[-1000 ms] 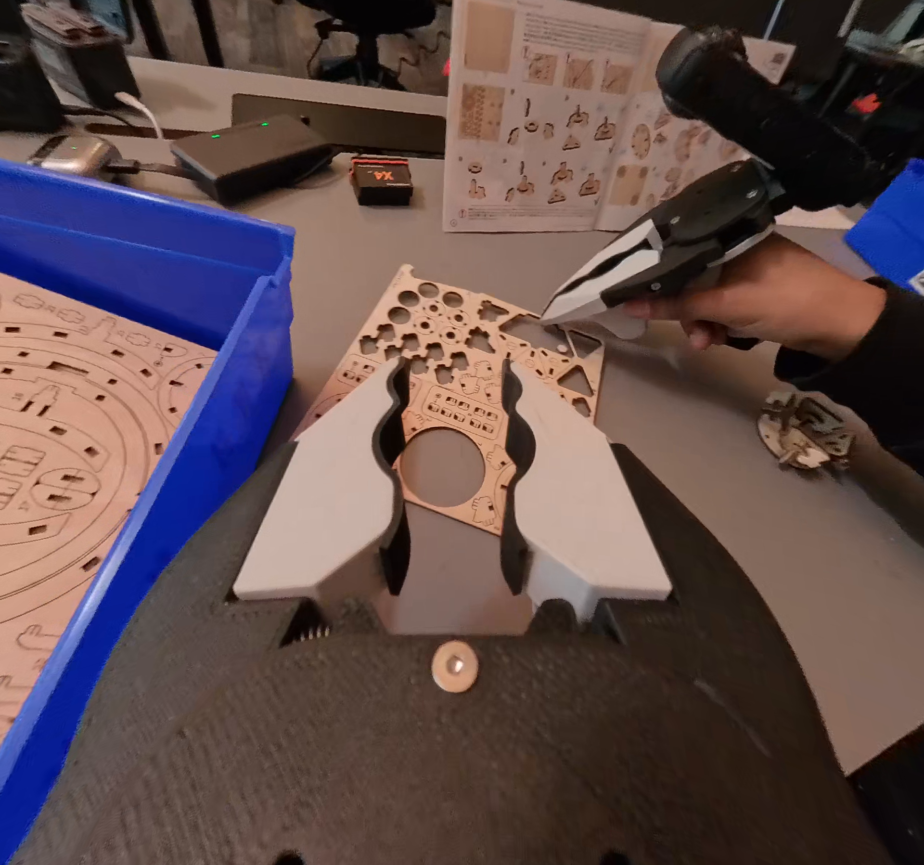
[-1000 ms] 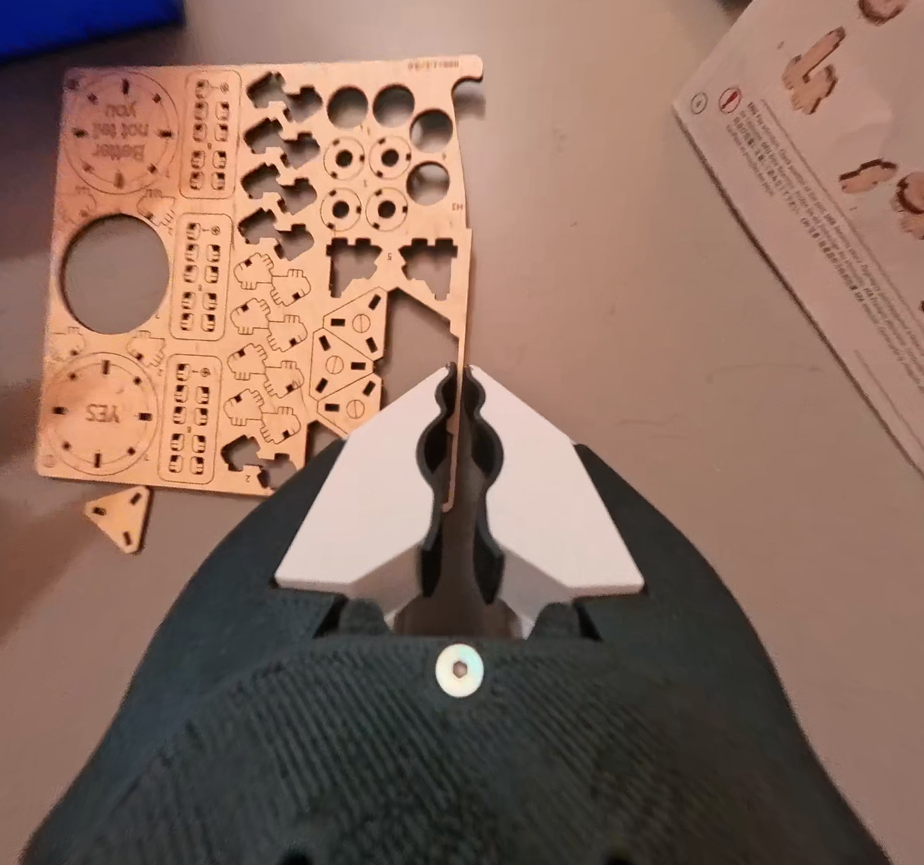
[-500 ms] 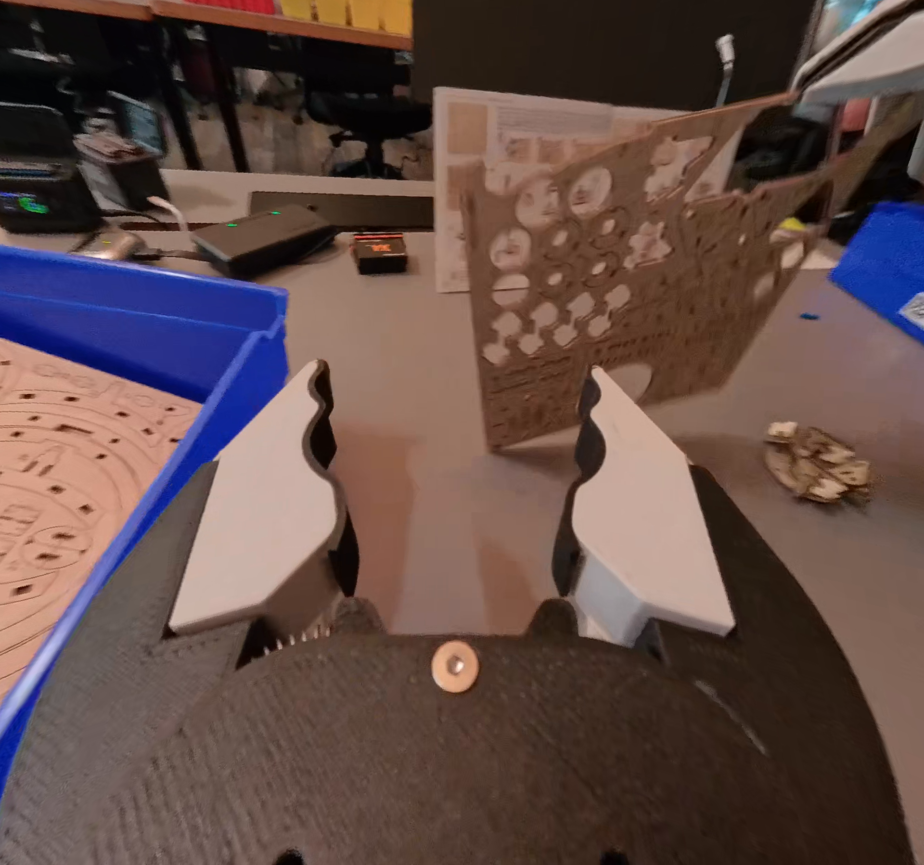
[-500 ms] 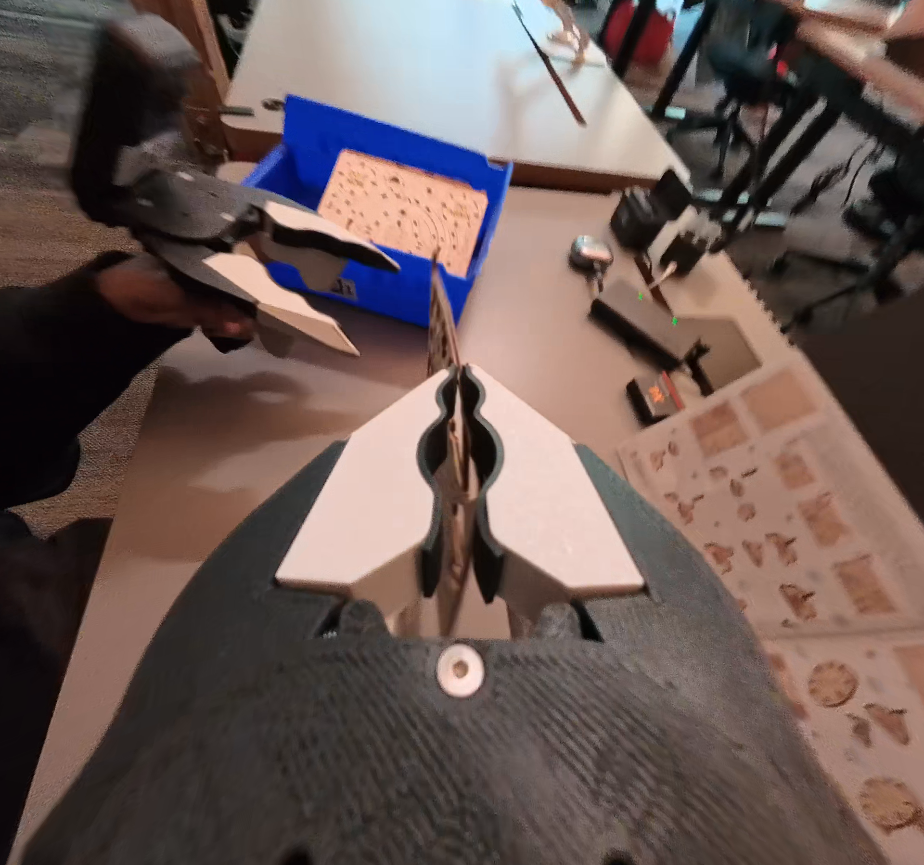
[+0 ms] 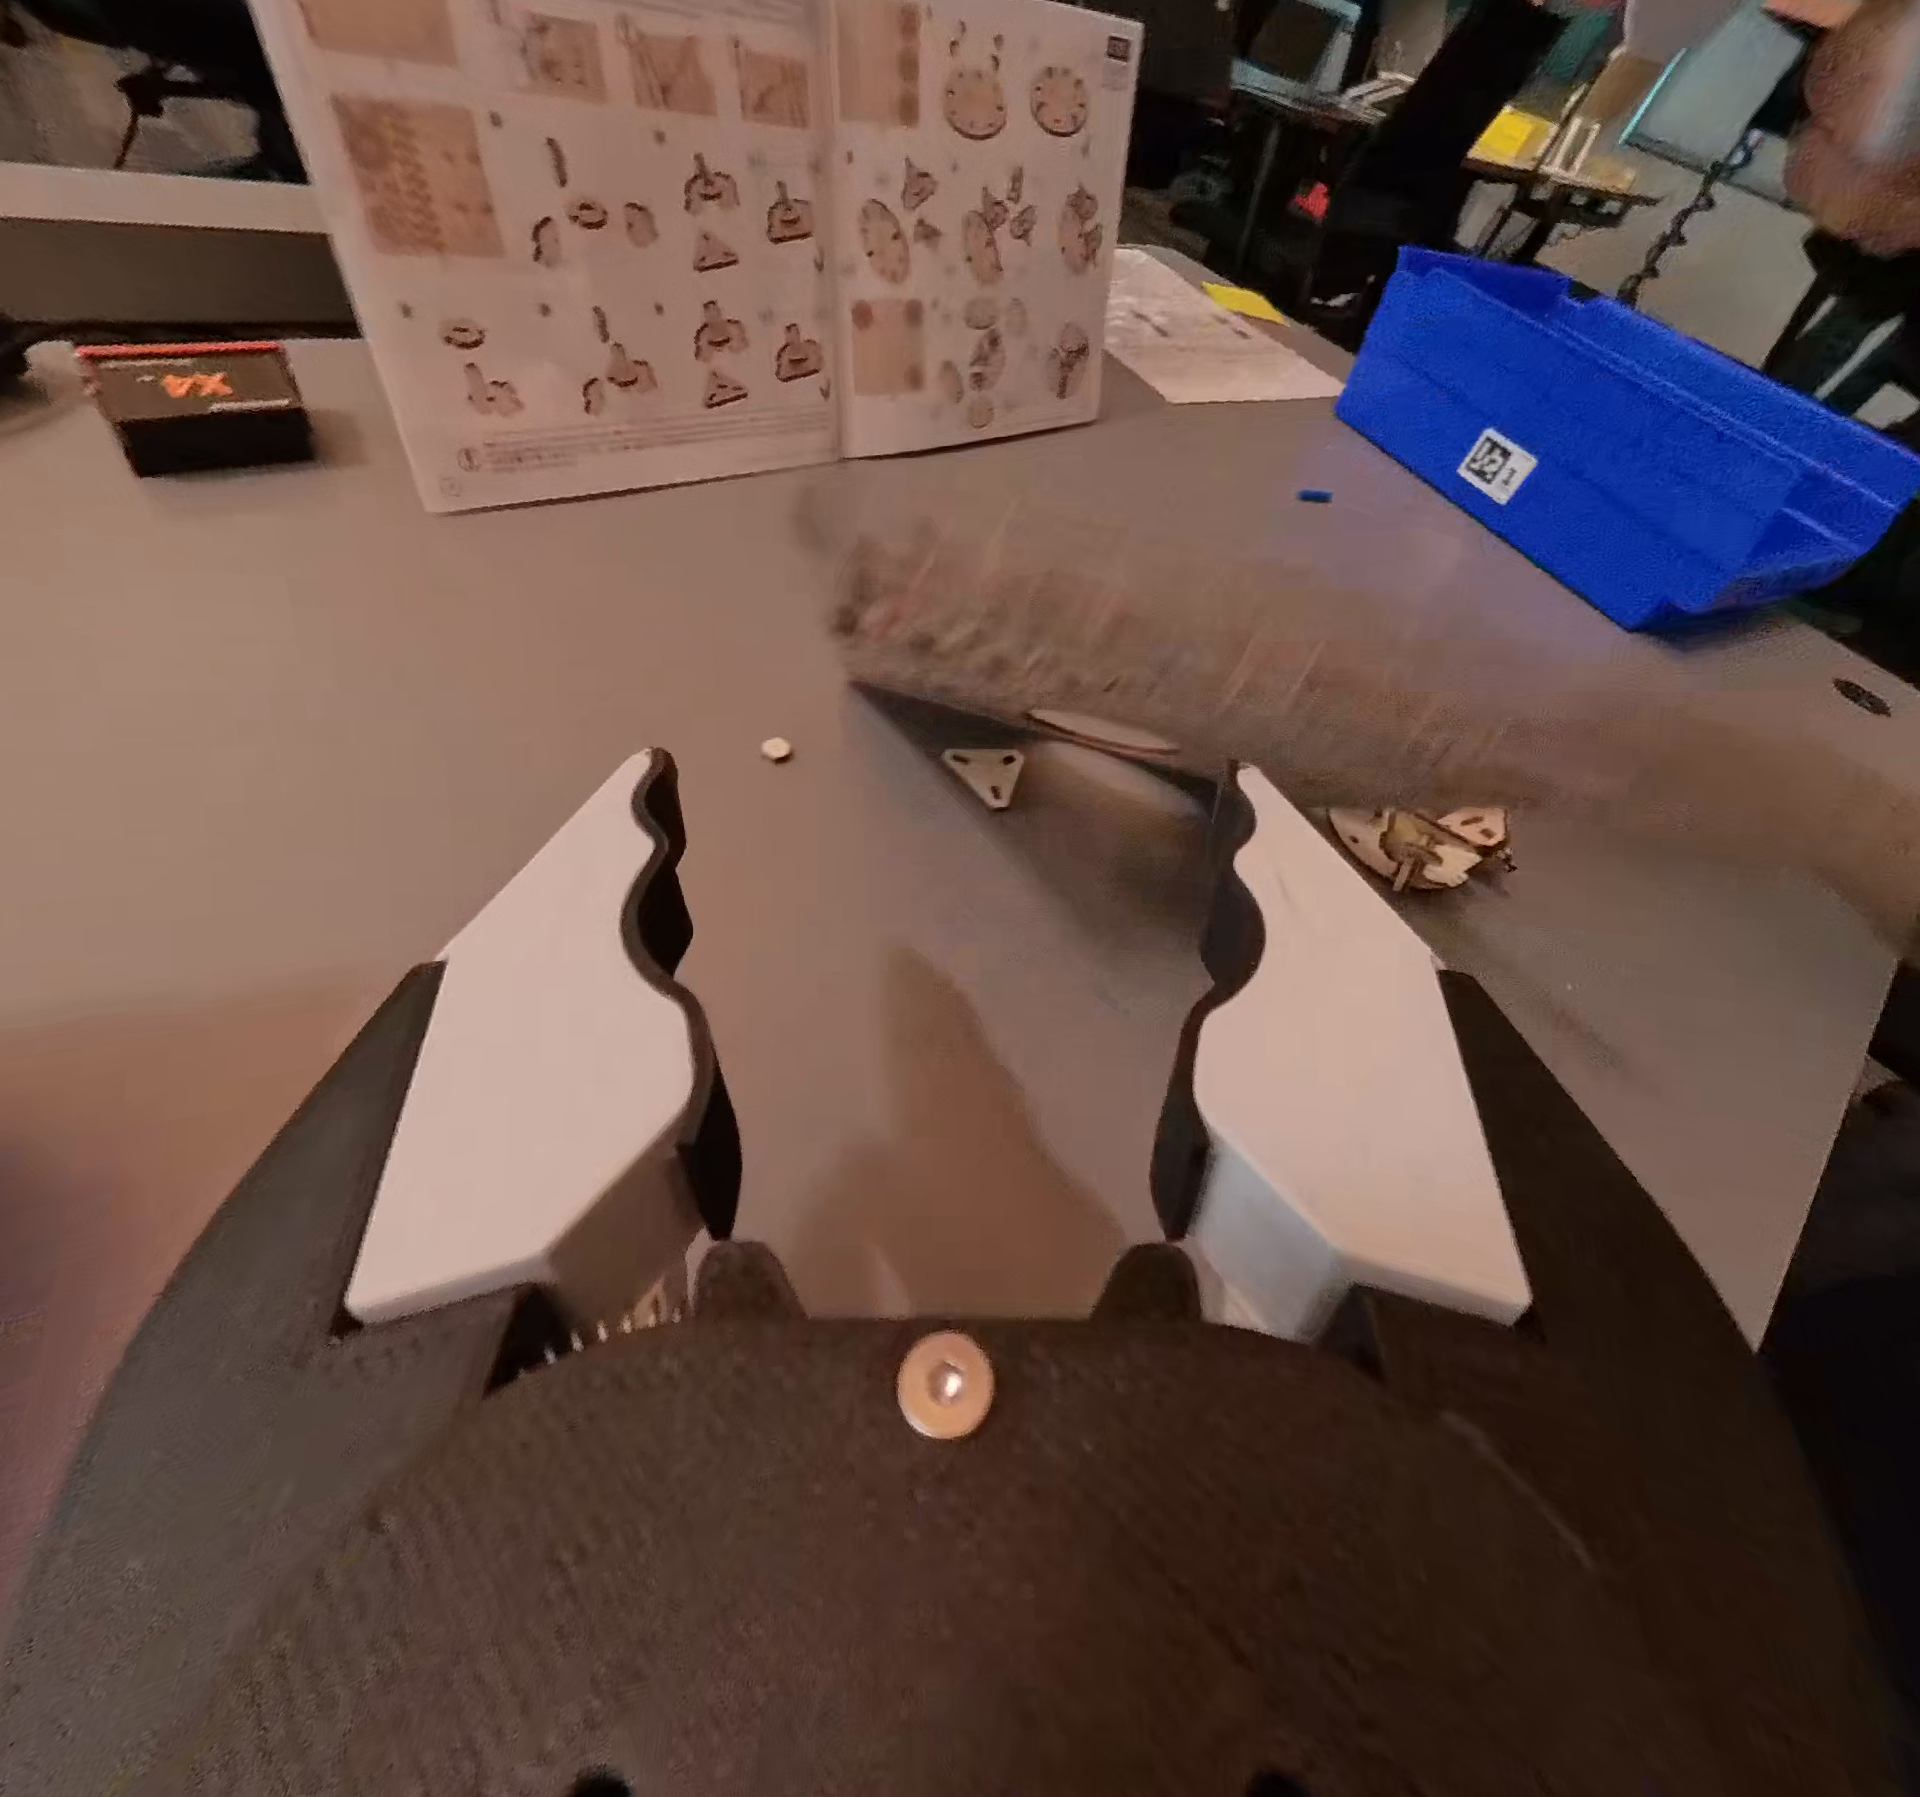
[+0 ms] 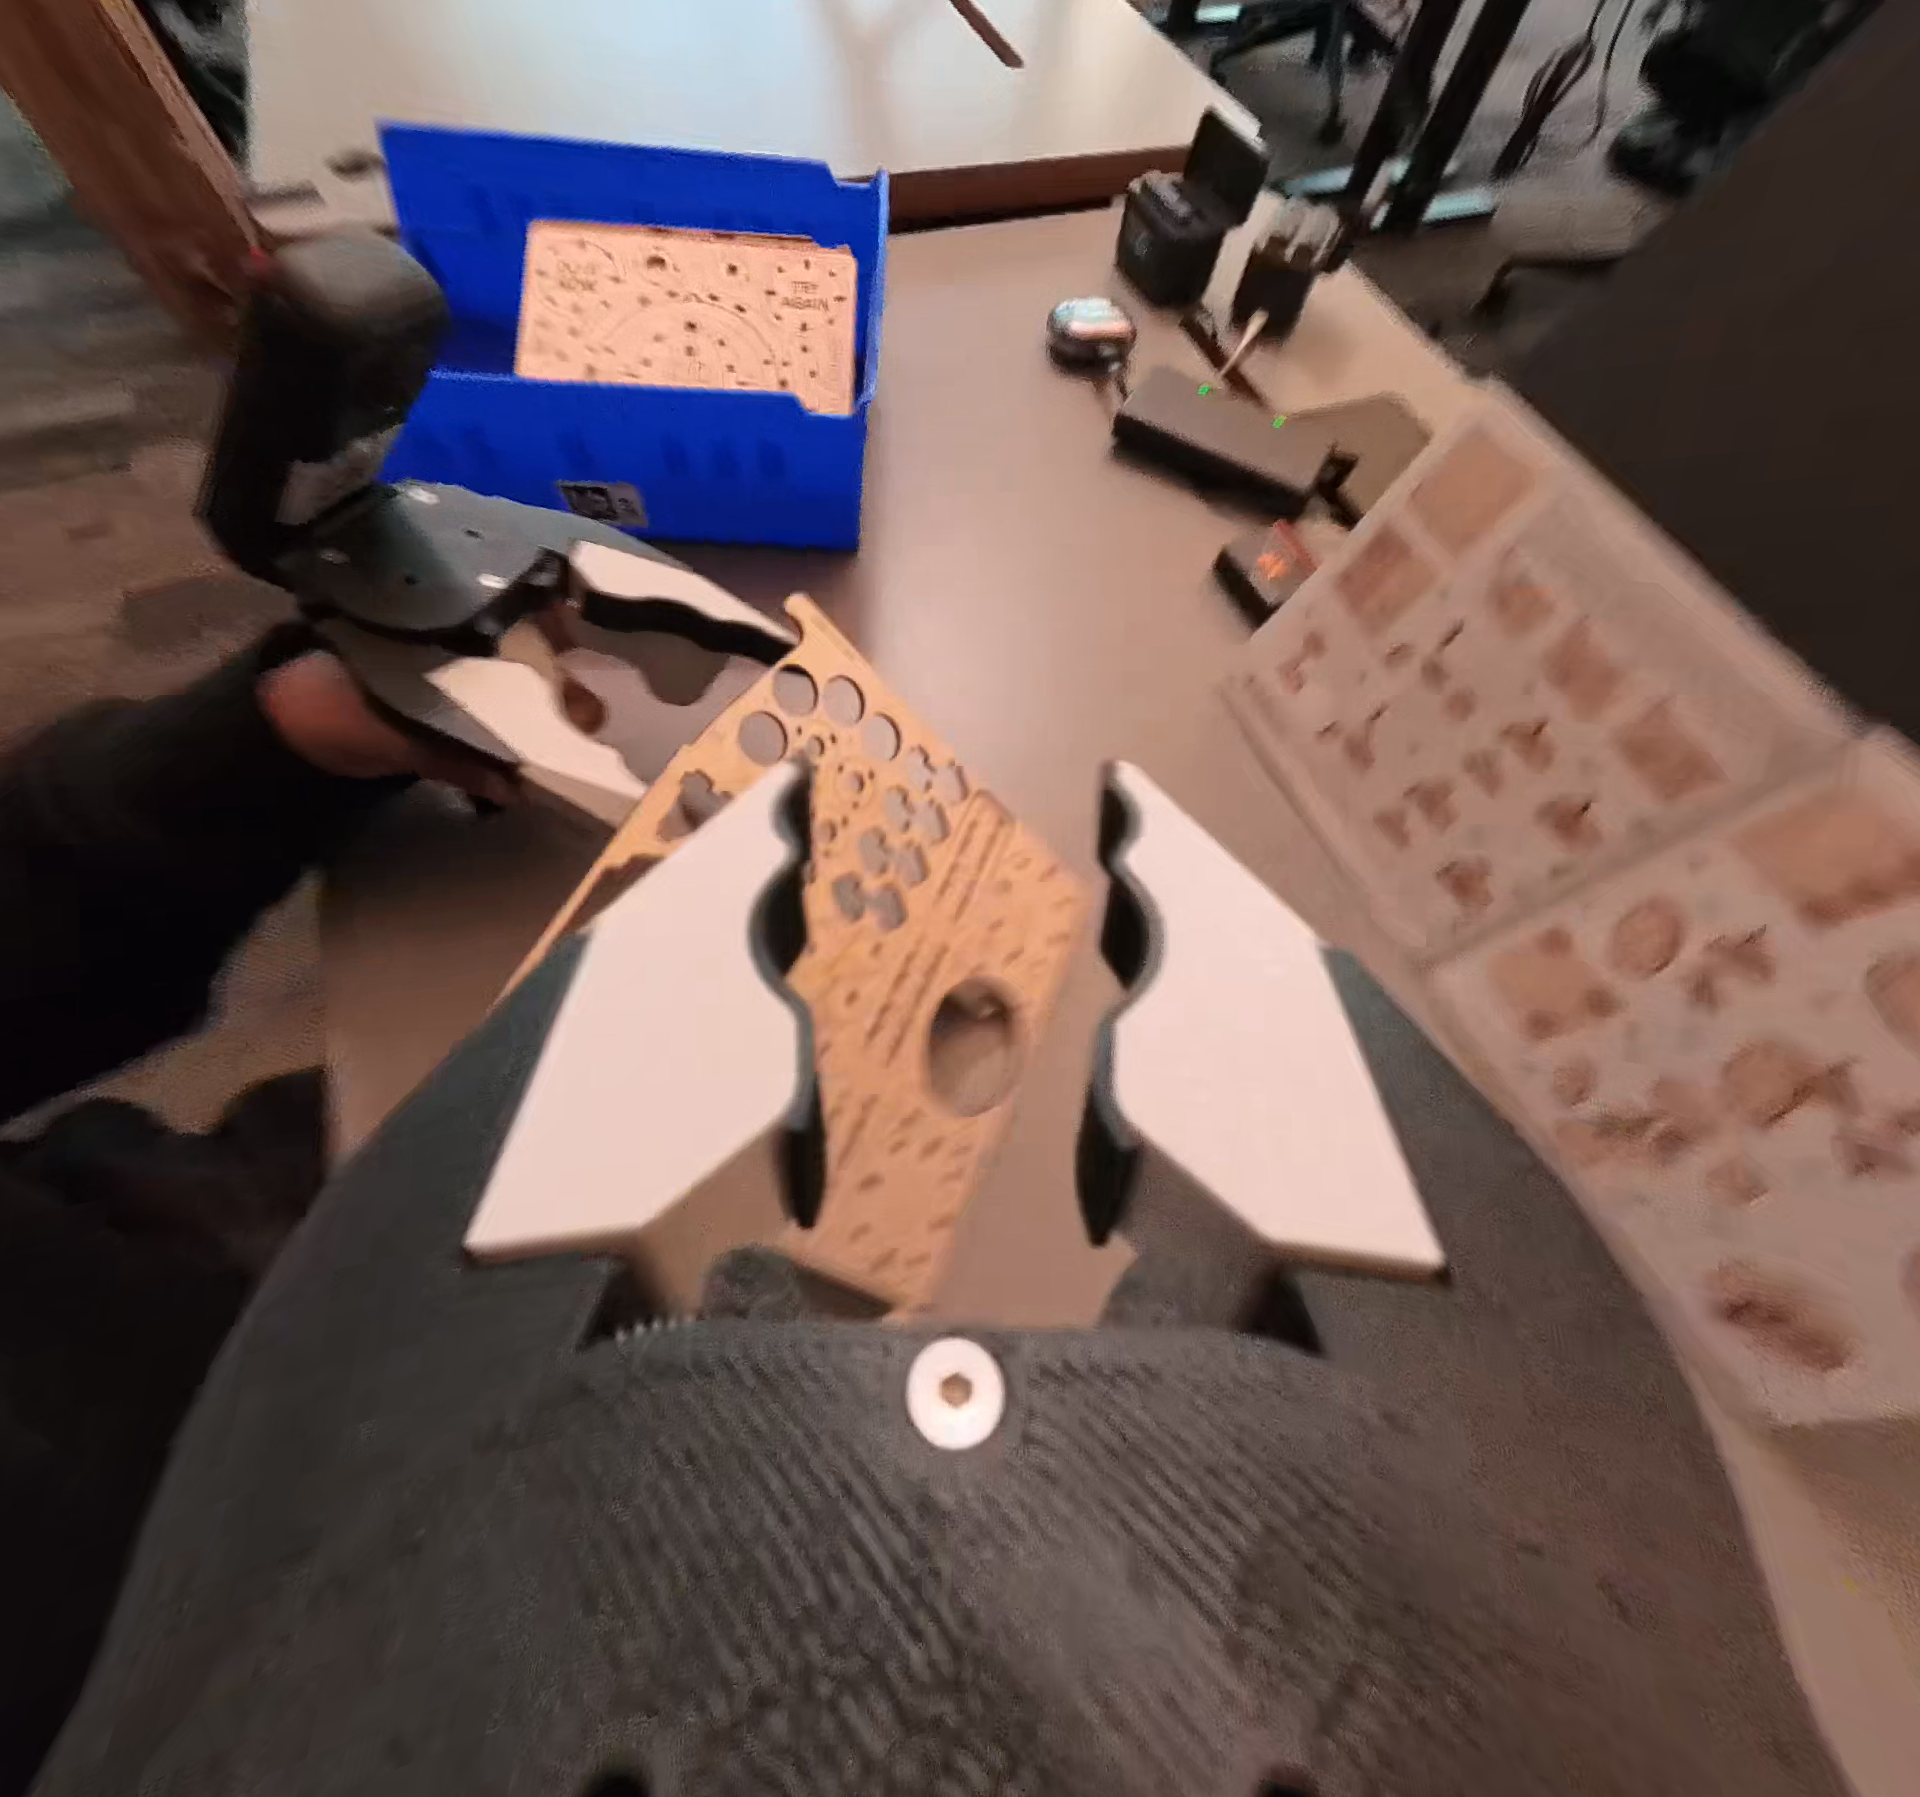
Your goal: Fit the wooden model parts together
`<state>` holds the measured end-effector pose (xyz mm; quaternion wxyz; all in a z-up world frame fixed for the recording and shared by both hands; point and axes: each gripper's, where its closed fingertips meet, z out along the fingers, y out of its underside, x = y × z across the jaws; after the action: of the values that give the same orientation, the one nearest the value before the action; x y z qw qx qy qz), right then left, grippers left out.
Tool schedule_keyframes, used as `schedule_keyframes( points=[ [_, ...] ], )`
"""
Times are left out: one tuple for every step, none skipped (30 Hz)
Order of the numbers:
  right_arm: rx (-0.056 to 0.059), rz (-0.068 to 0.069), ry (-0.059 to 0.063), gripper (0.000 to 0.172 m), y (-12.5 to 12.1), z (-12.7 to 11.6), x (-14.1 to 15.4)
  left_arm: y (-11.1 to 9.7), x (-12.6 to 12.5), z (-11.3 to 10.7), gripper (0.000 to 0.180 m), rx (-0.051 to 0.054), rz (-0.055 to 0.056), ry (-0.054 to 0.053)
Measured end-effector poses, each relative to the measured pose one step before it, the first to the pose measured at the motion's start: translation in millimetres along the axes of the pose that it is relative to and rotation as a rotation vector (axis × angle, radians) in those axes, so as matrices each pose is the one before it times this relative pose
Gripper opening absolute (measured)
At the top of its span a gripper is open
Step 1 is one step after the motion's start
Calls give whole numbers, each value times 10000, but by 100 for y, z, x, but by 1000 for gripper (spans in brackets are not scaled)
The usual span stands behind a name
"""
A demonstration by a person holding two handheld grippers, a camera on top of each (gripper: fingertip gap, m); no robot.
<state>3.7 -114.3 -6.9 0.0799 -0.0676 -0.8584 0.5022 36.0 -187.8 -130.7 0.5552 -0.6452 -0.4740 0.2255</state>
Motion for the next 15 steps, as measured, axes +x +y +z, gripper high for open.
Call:
schedule_keyframes(
  points=[
    [270, 753, -363, 63, 655, -993, -916, 38, 443, 296, 90, -64, 227, -26],
    [525, 640, -594, 68, 521, -874, -1449, 42, 100, 396, 94, -22, 284, -249],
    [518, 416, -633, 71, 767, -518, -1629, 135, 226, 370, 91, -69, 293, -112],
    [192, 208, -382, 73, 1363, -108, -1308, 160, 105, 364, 91, -63, 203, -137],
    [-225, -65, -34, 76, 2019, 190, -745, 114, 109, 357, 90, -8, 54, -70],
    [-660, -437, 307, 85, 2555, 394, -168, 100, 270, 320, 89, 9, -50, 77],
    [-814, -713, 615, 90, 2540, 494, 302, 97, 323, 278, 89, 6, -100, 143],
    [-729, -846, 885, 90, 2092, 556, 695, 97, 244, 244, 89, -4, -99, 104],
    [-579, -943, 908, 86, 1513, 629, 657, 0, 254, 184, 89, 37, -85, 103],
    [-354, -1003, 709, 83, 899, 672, 310, -92, 250, 140, 87, 69, -79, 86],
    [-239, -1065, 744, 78, 521, 673, 396, -170, 255, 91, 86, 84, -61, 67],
    [-257, -1117, 744, 67, 363, 691, 456, -196, 264, 67, 85, 83, -27, 62],
    [-321, -1181, 596, 50, 258, 565, 368, -176, 264, 44, 85, 55, 13, 47],
    [-226, -891, 858, 21, -16, 355, 1012, -99, 164, -5, 86, 4, 63, -6],
    [-27, -576, 644, 5, -224, 163, 1036, -44, 23, -57, 89, -14, 125, -74]
  ],
)
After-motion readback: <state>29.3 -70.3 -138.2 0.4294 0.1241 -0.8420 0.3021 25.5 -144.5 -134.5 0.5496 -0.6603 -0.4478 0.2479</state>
